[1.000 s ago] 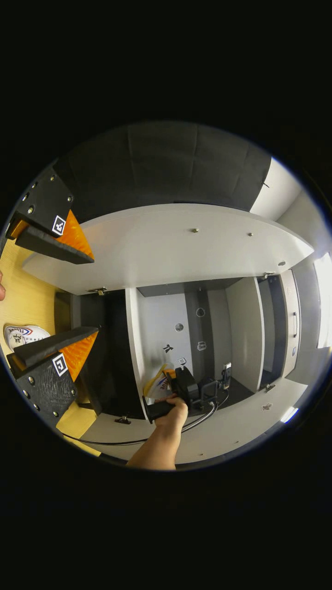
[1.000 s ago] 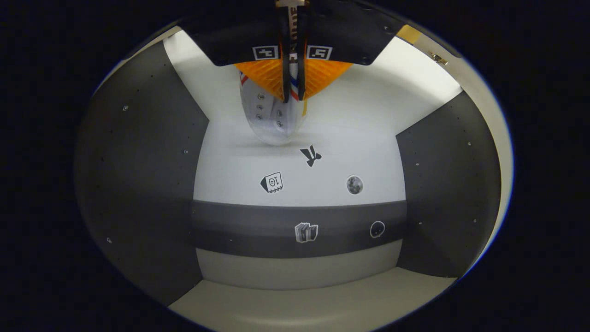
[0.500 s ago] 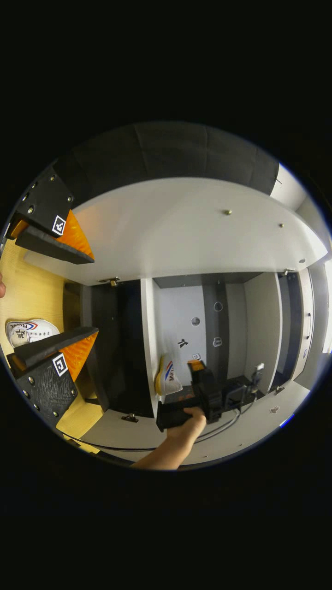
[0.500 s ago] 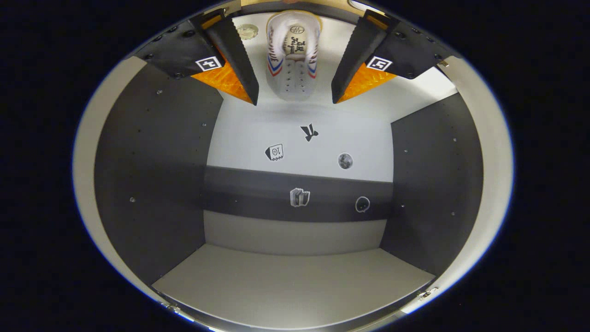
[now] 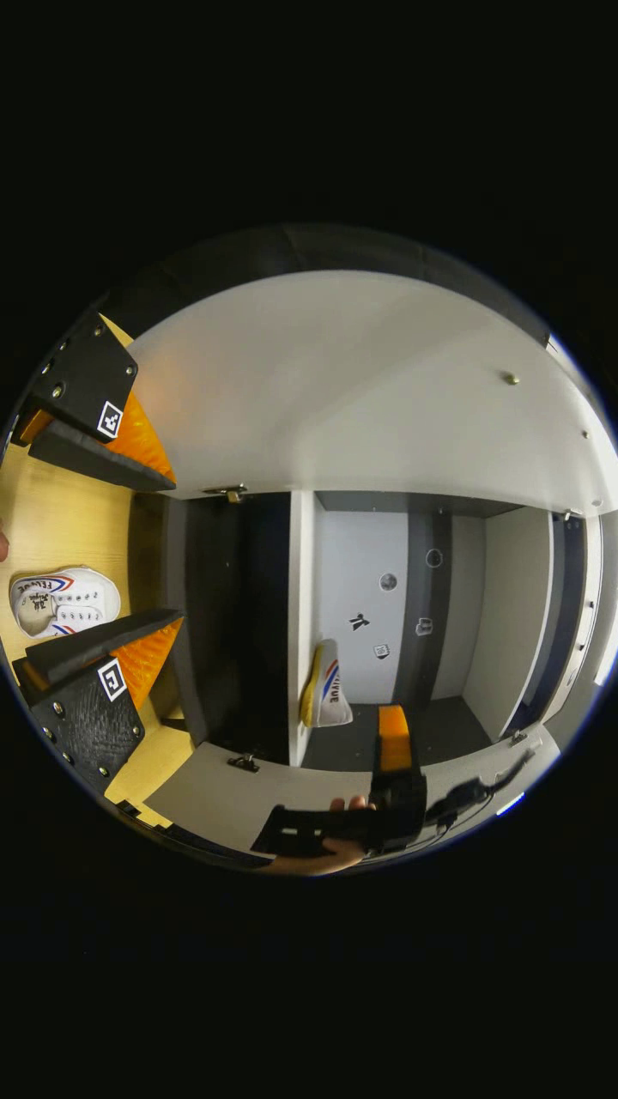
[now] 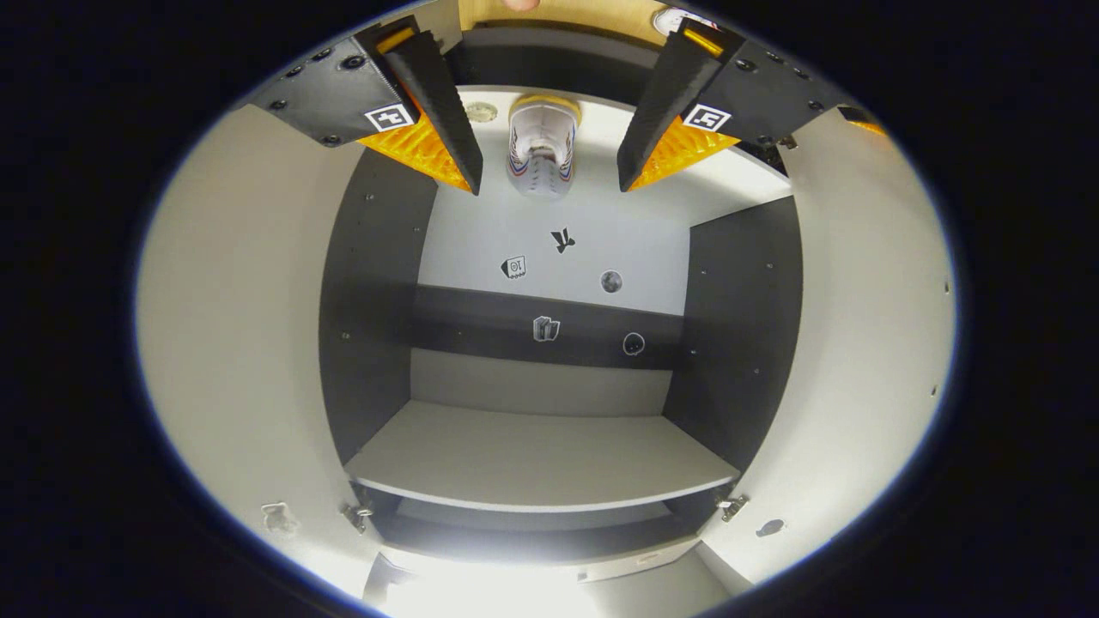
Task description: Grab one shoe with the right hand and put it into the shoe cabinet, grab the other shoe with the left hand and put it into the shoe cabinet; then close the right door with the right hand and the left door with the left hand.
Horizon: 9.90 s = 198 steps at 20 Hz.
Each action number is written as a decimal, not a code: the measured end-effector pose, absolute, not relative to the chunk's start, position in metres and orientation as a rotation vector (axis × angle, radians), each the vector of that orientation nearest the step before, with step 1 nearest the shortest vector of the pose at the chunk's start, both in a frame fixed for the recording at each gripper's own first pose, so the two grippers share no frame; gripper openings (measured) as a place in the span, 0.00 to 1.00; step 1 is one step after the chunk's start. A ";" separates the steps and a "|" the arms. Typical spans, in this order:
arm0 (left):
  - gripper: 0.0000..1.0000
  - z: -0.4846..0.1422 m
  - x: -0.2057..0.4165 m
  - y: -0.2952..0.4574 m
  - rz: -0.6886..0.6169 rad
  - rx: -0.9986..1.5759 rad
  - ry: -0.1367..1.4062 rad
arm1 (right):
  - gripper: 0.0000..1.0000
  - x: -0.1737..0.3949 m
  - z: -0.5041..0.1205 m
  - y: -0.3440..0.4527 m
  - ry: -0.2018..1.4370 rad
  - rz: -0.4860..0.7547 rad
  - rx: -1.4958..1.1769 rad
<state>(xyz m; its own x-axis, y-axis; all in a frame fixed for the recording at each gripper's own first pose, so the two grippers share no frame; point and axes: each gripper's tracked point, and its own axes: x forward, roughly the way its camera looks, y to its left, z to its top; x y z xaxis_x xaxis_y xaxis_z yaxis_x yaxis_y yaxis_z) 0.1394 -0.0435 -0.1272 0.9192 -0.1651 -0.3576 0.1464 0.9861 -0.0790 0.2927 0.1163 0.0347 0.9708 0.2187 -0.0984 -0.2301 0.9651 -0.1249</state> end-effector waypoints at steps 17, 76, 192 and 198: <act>0.74 -0.263 0.123 -0.091 -0.315 0.023 0.607 | 0.98 0.175 -0.030 0.049 0.221 0.153 -0.128; 0.00 -0.217 0.119 -0.065 -0.304 -0.165 0.499 | 0.98 0.136 -0.056 0.053 0.256 0.273 -0.108; 0.79 -0.140 -0.291 0.186 0.010 -0.042 0.165 | 0.95 0.147 0.099 -0.173 0.093 -0.370 -0.071; 0.79 -0.137 -0.289 0.215 0.043 -0.045 0.159 | 0.91 0.141 0.102 -0.155 0.095 -0.353 -0.083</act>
<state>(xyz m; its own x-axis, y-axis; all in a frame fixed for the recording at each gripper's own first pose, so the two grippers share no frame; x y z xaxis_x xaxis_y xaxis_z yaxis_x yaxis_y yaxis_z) -0.2893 0.2155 -0.1369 0.9865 0.0391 -0.1591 -0.0462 0.9981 -0.0412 0.1409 -0.1551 0.1021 0.9341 -0.3485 -0.0780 0.3407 0.9351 -0.0979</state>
